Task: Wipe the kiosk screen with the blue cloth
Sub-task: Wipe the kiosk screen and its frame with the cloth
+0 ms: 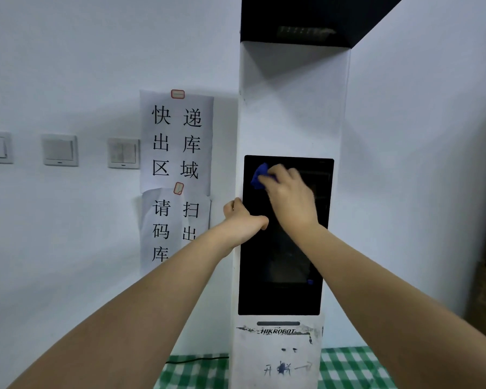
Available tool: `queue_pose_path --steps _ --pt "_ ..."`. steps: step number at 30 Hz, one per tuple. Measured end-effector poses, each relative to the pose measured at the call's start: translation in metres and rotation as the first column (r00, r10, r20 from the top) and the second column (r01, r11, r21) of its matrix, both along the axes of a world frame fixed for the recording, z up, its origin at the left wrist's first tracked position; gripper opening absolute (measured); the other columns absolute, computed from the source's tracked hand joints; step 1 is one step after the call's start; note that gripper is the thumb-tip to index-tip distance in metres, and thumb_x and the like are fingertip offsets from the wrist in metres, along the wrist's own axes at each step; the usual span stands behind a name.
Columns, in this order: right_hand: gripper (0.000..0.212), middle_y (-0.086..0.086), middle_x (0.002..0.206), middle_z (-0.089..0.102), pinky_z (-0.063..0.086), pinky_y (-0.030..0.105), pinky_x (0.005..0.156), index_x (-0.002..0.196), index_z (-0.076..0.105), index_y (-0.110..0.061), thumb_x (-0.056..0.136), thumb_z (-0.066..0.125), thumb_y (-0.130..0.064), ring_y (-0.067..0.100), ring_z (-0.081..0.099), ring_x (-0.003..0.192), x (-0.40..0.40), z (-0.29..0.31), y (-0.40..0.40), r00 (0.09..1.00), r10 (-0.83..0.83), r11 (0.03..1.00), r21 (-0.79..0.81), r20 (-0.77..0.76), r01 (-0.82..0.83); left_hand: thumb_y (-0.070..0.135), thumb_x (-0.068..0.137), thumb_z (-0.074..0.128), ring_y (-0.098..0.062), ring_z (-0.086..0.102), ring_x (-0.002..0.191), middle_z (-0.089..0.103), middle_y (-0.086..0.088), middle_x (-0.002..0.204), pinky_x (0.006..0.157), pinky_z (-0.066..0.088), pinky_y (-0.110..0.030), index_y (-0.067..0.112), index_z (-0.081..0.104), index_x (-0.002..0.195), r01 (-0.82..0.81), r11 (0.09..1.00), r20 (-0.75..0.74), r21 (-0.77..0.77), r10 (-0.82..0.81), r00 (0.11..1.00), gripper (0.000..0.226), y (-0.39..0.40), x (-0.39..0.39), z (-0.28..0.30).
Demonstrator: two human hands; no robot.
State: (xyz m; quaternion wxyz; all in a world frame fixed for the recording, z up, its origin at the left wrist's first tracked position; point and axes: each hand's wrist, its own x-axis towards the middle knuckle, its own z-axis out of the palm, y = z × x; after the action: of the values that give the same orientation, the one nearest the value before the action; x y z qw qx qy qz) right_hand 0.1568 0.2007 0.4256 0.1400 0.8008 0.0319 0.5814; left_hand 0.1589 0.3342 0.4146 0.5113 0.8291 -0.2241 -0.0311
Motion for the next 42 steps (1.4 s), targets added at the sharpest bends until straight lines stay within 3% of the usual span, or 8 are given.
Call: queue_pose_path --steps 3,8,13,19,26,30,36,42 --pt "0.030 0.009 0.092 0.063 0.027 0.022 0.042 0.095 0.071 -0.010 0.065 0.069 -0.004 0.030 0.057 0.072 -0.010 0.010 -0.009 0.994 -0.052 0.947 -0.322 -0.100 0.018 0.021 0.084 0.055 -0.021 0.044 0.108 0.016 -0.003 0.148 0.081 0.036 -0.028 0.009 0.023 0.145 0.005 1.000 0.003 0.011 -0.005 1.000 0.069 0.000 0.000 0.001" --pt "0.030 0.008 0.091 0.062 0.027 0.021 0.038 0.088 0.070 -0.010 0.062 0.076 0.002 0.030 0.056 0.070 -0.005 0.025 -0.003 0.995 -0.091 0.992 0.087 0.039 0.087 0.021 0.085 0.055 -0.029 0.047 0.119 0.017 -0.003 0.148 0.083 0.041 -0.029 0.008 0.022 0.145 0.006 1.000 -0.002 0.017 -0.006 1.000 0.070 0.000 0.001 0.003" --pt "0.043 0.008 0.089 0.063 0.027 0.022 0.040 0.091 0.071 -0.010 0.049 0.082 -0.003 0.028 0.057 0.071 -0.010 0.012 0.008 0.983 -0.094 0.946 -0.322 -0.155 0.040 0.024 0.086 0.054 -0.021 0.046 0.105 0.023 -0.006 0.145 0.072 0.040 -0.021 0.008 0.025 0.144 0.003 0.999 0.002 0.032 -0.003 1.000 0.067 0.000 -0.001 0.002" --pt "0.043 0.011 0.092 0.063 0.027 0.022 0.039 0.090 0.070 -0.008 0.051 0.079 0.007 0.029 0.056 0.071 -0.002 0.027 0.011 0.990 -0.134 0.991 0.000 -0.029 0.134 0.029 0.086 0.053 -0.029 0.036 0.132 0.022 -0.011 0.150 0.098 0.036 -0.033 0.011 0.017 0.150 -0.010 0.995 -0.031 0.094 0.013 0.999 0.075 0.000 0.001 0.003" --pt "0.041 0.007 0.089 0.063 0.026 0.023 0.043 0.090 0.071 -0.012 0.051 0.081 -0.004 0.026 0.058 0.071 -0.011 0.029 0.009 0.973 -0.185 0.923 -0.364 -0.140 0.123 0.030 0.082 0.054 -0.031 0.042 0.127 0.024 -0.010 0.145 0.102 0.043 -0.038 0.012 0.017 0.149 -0.026 0.994 -0.041 0.102 0.030 0.999 0.078 -0.003 0.002 0.001" --pt "0.039 0.009 0.090 0.063 0.027 0.022 0.040 0.088 0.071 -0.010 0.051 0.080 0.000 0.028 0.058 0.072 -0.004 0.041 0.014 0.985 -0.154 0.986 -0.079 -0.082 0.148 0.030 0.084 0.055 -0.031 0.041 0.128 0.021 -0.011 0.148 0.106 0.042 -0.040 0.010 0.014 0.150 -0.034 0.995 -0.039 0.097 0.037 0.999 0.080 -0.006 0.001 0.001" --pt "0.032 0.005 0.082 0.061 0.023 0.021 0.041 0.081 0.071 -0.015 0.052 0.083 -0.010 0.023 0.057 0.068 -0.002 0.021 0.022 0.972 -0.145 0.931 -0.359 -0.187 0.070 0.023 0.083 0.055 -0.026 0.047 0.116 0.025 -0.011 0.142 0.080 0.042 -0.027 0.009 0.016 0.148 -0.009 0.995 -0.013 0.100 0.011 1.000 0.077 -0.003 0.002 -0.001" --pt "0.038 0.007 0.091 0.062 0.026 0.023 0.042 0.088 0.071 -0.012 0.053 0.080 0.000 0.027 0.057 0.072 0.003 0.036 0.024 0.987 -0.145 0.987 -0.083 -0.074 0.139 0.020 0.084 0.054 -0.032 0.044 0.127 0.019 -0.011 0.150 0.092 0.044 -0.032 0.010 0.013 0.150 -0.006 0.993 -0.021 0.121 0.009 1.000 0.078 0.000 0.006 -0.002"
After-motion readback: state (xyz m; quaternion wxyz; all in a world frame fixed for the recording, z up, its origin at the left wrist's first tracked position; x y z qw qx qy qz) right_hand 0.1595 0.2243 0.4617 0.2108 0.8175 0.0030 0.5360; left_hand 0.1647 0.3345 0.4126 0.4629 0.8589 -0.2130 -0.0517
